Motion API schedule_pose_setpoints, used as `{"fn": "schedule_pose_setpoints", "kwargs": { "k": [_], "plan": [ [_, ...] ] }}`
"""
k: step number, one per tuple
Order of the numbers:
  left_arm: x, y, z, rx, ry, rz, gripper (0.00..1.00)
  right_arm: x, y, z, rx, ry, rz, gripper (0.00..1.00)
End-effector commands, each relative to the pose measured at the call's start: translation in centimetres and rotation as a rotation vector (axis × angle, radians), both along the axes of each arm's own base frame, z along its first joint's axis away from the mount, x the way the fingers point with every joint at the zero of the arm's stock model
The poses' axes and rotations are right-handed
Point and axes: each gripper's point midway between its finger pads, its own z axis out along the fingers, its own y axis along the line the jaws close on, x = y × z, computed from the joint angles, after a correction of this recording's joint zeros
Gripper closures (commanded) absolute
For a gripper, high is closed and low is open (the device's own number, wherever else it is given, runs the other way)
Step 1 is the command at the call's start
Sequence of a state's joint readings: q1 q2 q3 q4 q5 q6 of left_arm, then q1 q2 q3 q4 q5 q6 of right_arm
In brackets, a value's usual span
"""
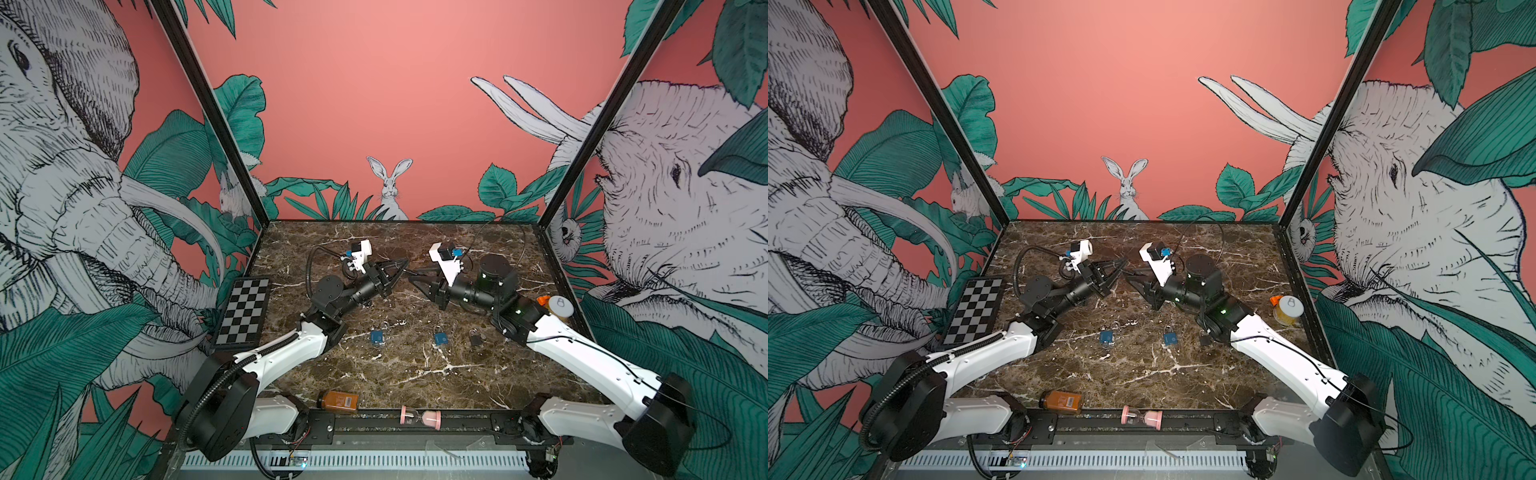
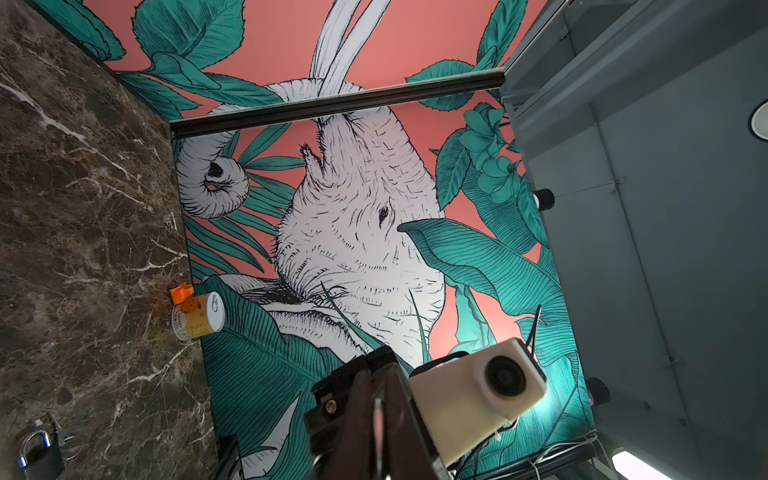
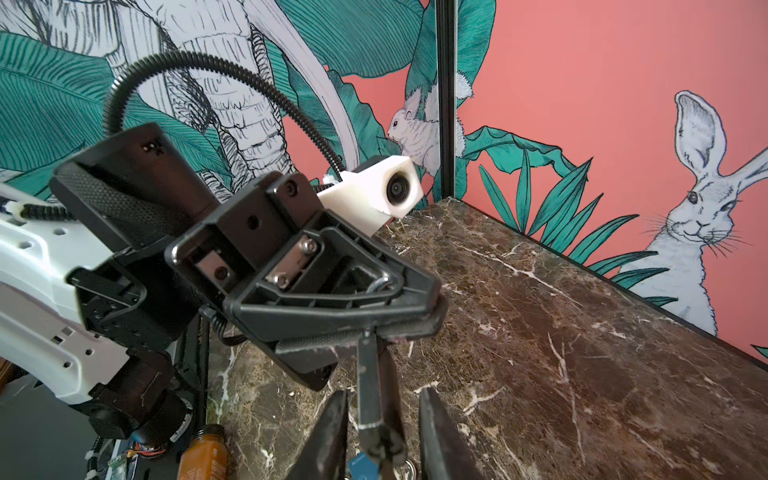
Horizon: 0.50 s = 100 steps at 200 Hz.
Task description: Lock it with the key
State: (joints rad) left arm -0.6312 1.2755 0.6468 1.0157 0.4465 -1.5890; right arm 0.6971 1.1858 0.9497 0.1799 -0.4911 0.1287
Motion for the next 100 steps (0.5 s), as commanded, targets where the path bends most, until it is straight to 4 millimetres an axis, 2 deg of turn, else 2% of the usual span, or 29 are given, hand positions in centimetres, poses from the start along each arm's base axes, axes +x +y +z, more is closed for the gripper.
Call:
{"fn": "schedule_pose_setpoints", "kwargs": {
  "k": [1,74,96,100],
  "plan": [
    [-0.84,0.70,3.14,-0.049,-0.086,-0.005,1.00,0.06,0.13,2.72,0.064,-0.056,0.011,0.75],
    [-0.83,0.57,2.99,-0.046,-0.087,-0.009,1.00,0.26,0.46,2.44,0.071,-0.038,0.018,0.77],
    [-0.85,0.62,2.98,-0.049,-0.088,-0.010,1.00,0.41,0.57,2.34,0.080,-0.028,0.016,0.81],
    [-0.89,0.59,2.94,-0.049,-0.086,-0.012,1.00,0.44,0.58,2.19,0.079,-0.025,0.015,0.85]
  ]
}}
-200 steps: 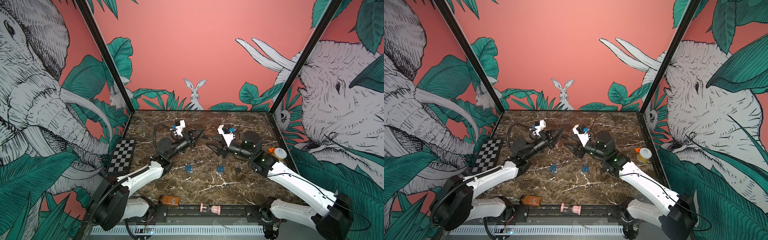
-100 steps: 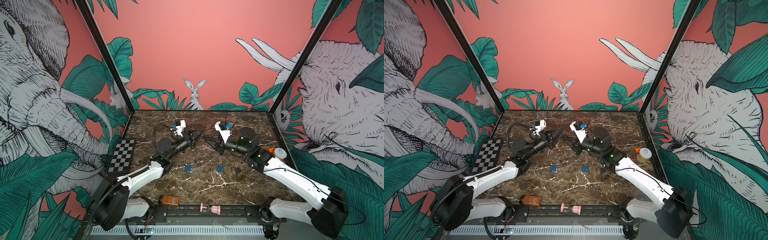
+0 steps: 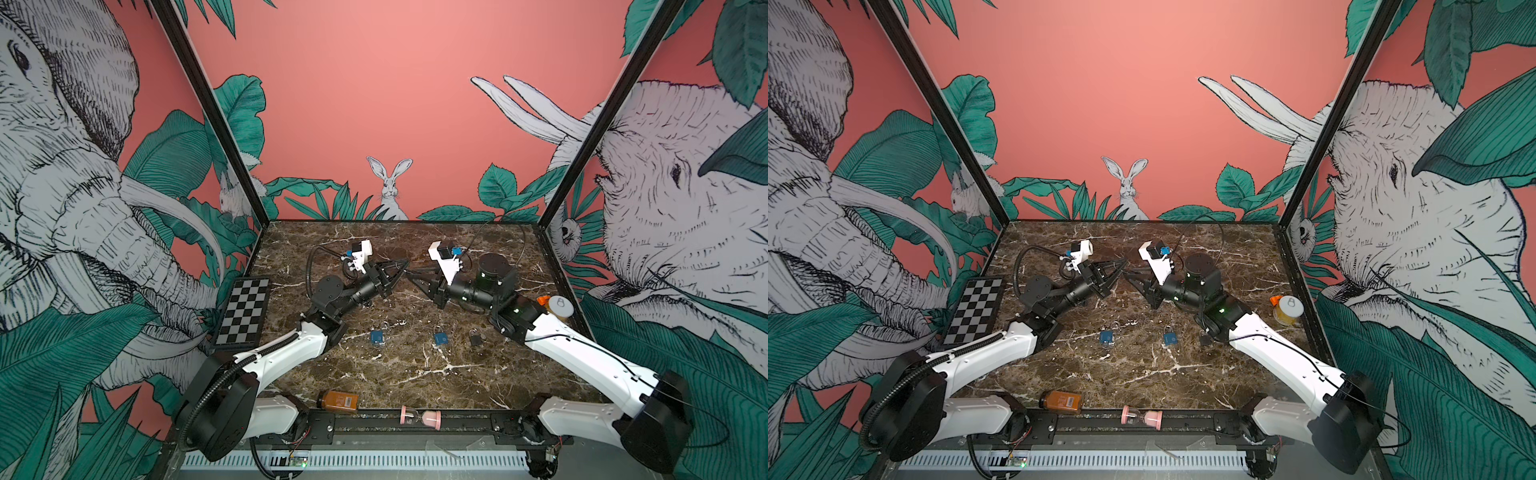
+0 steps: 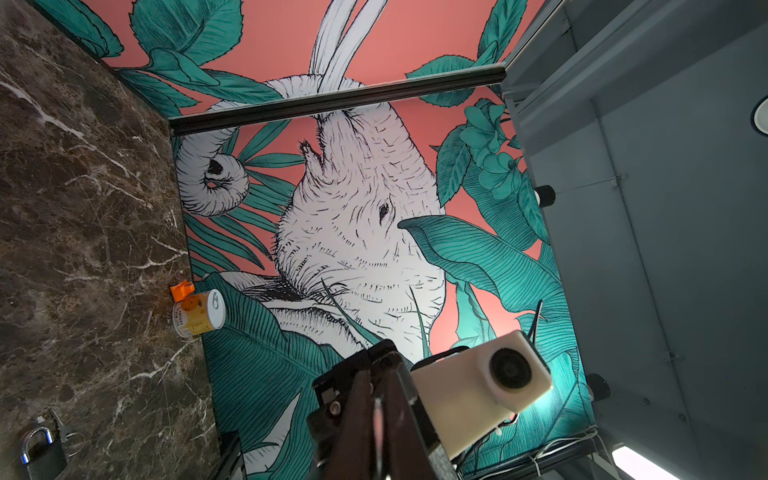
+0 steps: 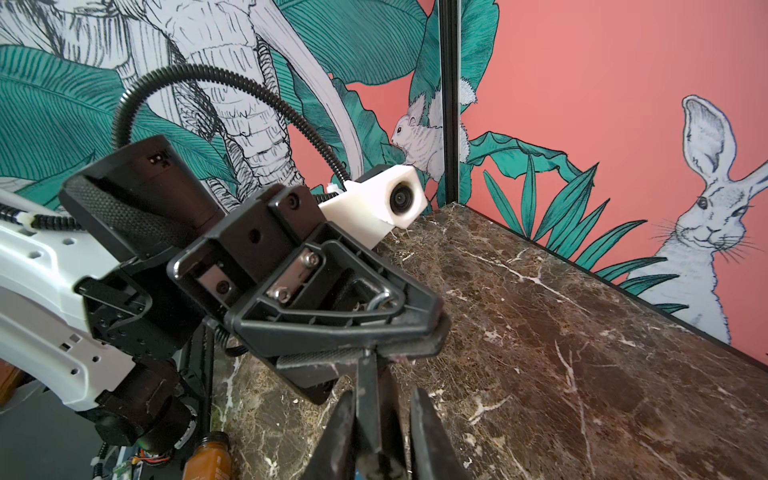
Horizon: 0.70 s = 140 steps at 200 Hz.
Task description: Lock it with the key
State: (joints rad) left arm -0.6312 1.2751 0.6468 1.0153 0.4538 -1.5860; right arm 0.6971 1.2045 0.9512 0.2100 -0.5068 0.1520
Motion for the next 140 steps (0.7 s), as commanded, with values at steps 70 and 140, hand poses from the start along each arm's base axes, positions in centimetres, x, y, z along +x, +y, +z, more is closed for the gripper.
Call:
{"fn": "schedule_pose_setpoints", "kwargs": {
  "k": [70,140],
  "plan": [
    [-0.4,0.5,2.4,-0.016,-0.113,0.002,1.00,1.0,-0.4,1.9,0.079,-0.002,-0.051,1.00],
    [1.5,5.3,-2.0,0.720,-0.386,0.226,0.03,4.9,-6.5,-2.6,0.095,0.458,-0.358,1.00]
  ]
}}
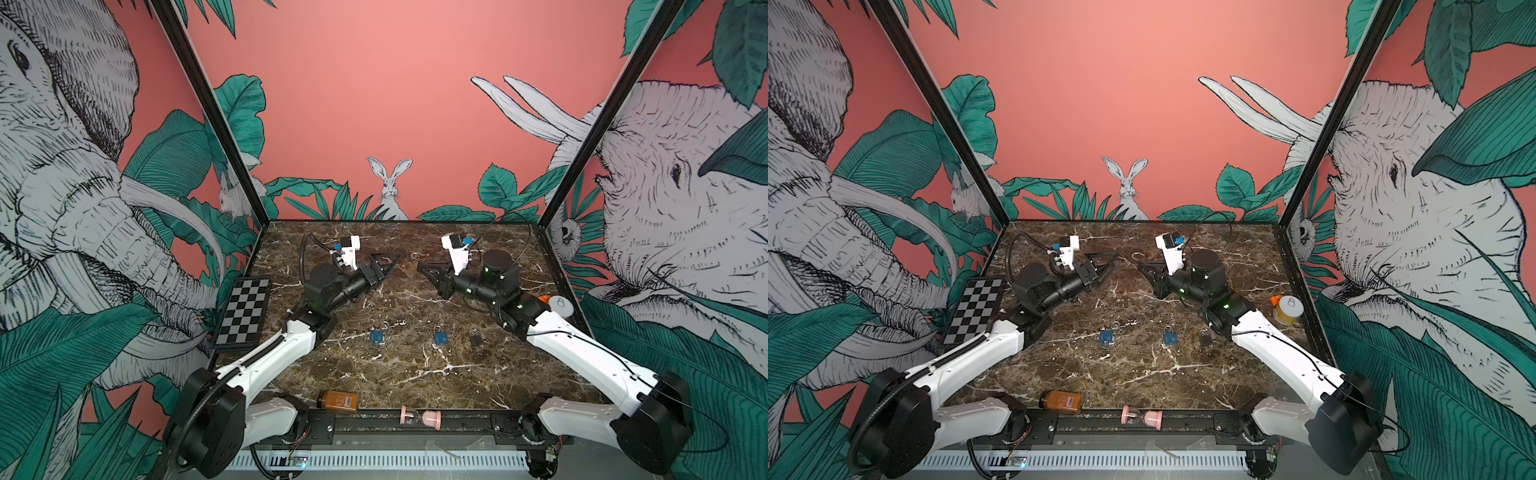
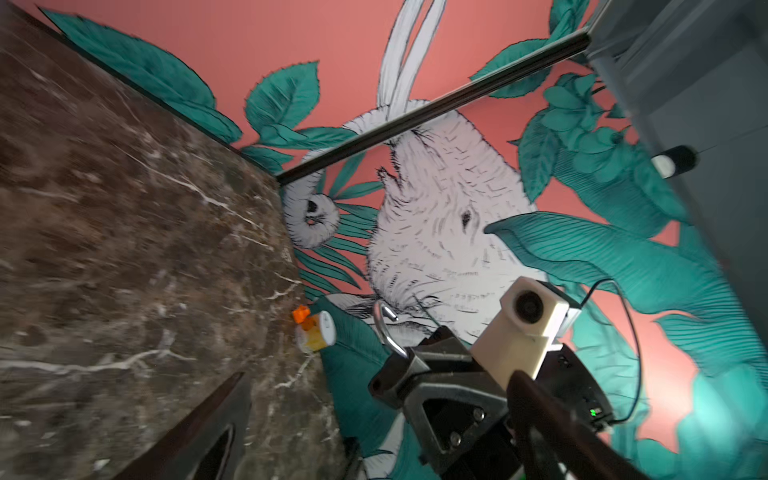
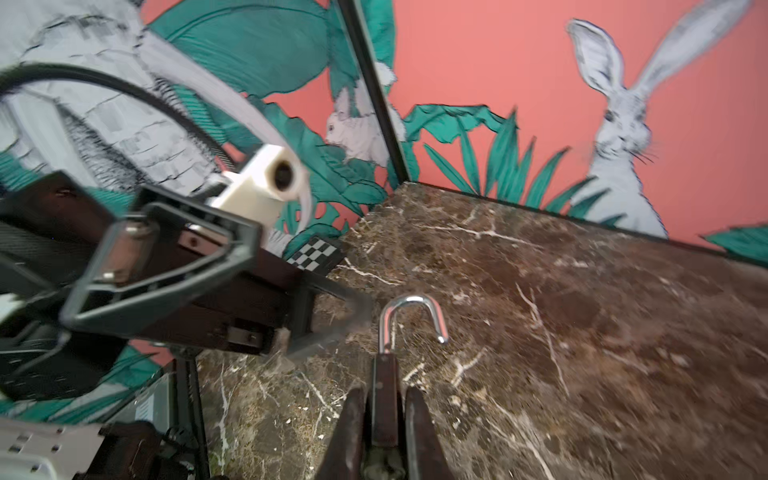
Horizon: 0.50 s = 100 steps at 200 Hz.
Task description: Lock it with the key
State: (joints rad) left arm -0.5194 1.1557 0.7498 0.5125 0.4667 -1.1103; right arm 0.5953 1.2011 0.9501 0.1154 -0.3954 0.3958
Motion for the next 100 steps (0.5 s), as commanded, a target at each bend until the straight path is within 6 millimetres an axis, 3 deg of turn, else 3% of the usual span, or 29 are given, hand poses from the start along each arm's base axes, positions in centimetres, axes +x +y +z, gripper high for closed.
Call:
{"fn": "schedule_pose_setpoints", "kwargs": {
  "k": [1,19,52,100],
  "plan": [
    [-1.0,2.1,0.1,0.349,-0.199,0.055,0.03,0.5,-2.5,-0.5,0.059,0.187,-0.110,1.00],
    [-0.9,3.0,0.1,0.451,-0.279,0.085,0.03,0.0,-3.7,-1.8,0.062,0.275,-0.137,1.00],
    [-0.5,2.6,-1.1,0.550,-0.338,0.048,0.03,-1.7,-4.8,-2.9,0.074,0.370,-0.127,1.00],
    [-0.8,1.0,-2.3,0.516,-0.357,-0.047,0.05,-4.8,-3.2,-2.9,0.189,0.559,0.012,1.00]
  ]
}}
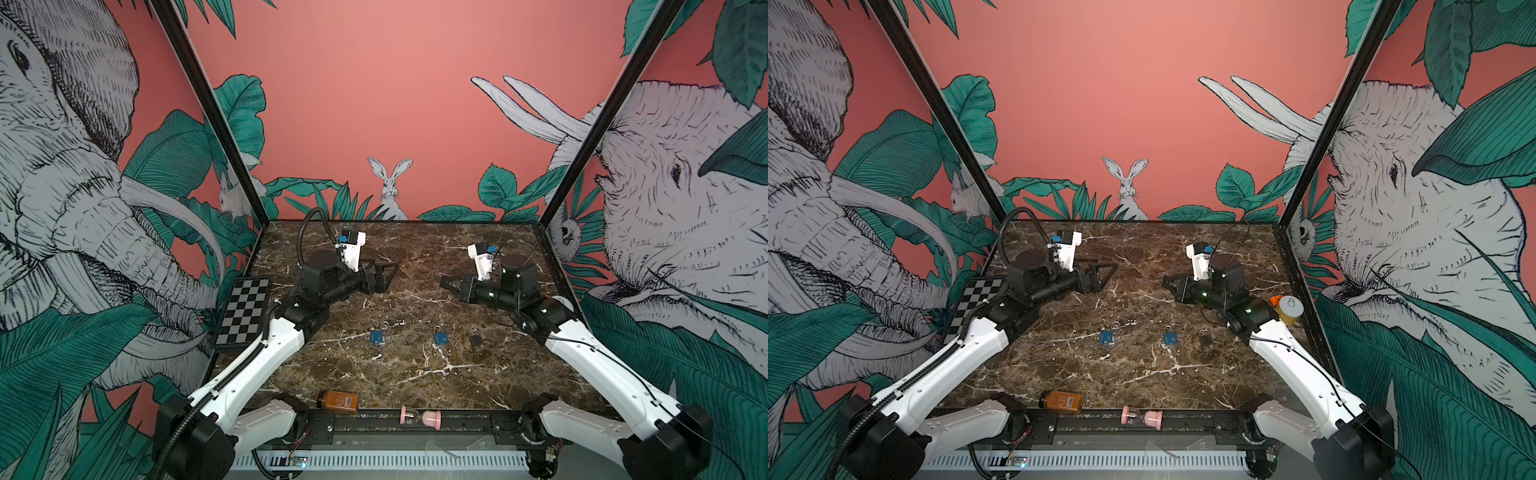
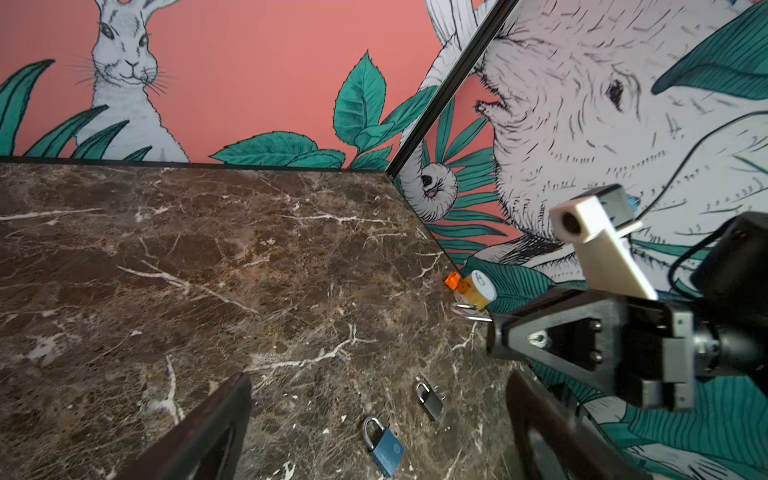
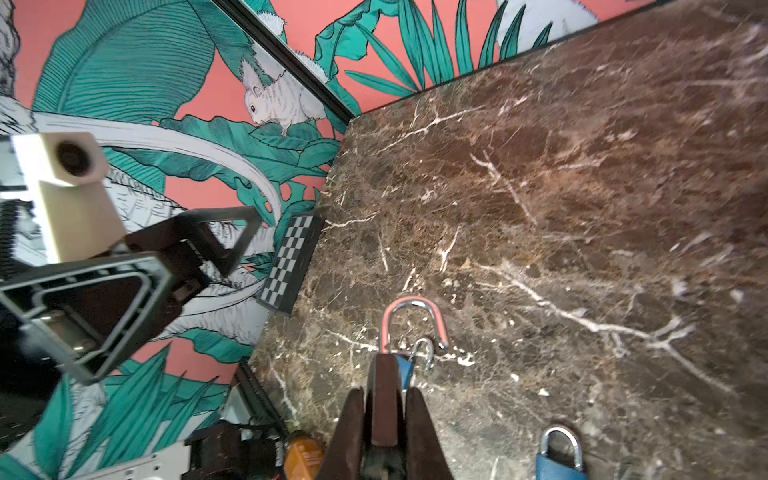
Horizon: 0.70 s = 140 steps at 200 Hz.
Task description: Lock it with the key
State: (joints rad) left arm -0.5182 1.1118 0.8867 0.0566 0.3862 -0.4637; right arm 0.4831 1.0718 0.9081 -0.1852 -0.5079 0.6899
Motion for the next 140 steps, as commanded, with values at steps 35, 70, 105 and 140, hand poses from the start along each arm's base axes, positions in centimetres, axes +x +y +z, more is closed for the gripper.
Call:
{"fn": "schedule_pose_setpoints", "kwargs": {
  "k": [35,70,105,140],
  "plan": [
    [-2.3,-2.6,-0.3,-0.073,-0.030,-0.224,0.07,-3.1,3.0,2.1,0.323,0.213,0.168,1.00],
    [-4.0,-3.8,-0.6,-0.134,-0.057,-0.366,0.09,-3.5,3.4,3.7,0.417,0.242,0.206,1.00],
    [-4.9,-4.5,0.0,-0.213,-0.068,-0.439,0.10,-3.2,3.8,3.8,0.434,0.252,0.218,1.00],
    [-4.7,-4.8,0.2,-0.238,-0.059,-0.444,0.11,-2.8,4.1,3.2,0.439,0.270,0.226,1.00]
  ]
}}
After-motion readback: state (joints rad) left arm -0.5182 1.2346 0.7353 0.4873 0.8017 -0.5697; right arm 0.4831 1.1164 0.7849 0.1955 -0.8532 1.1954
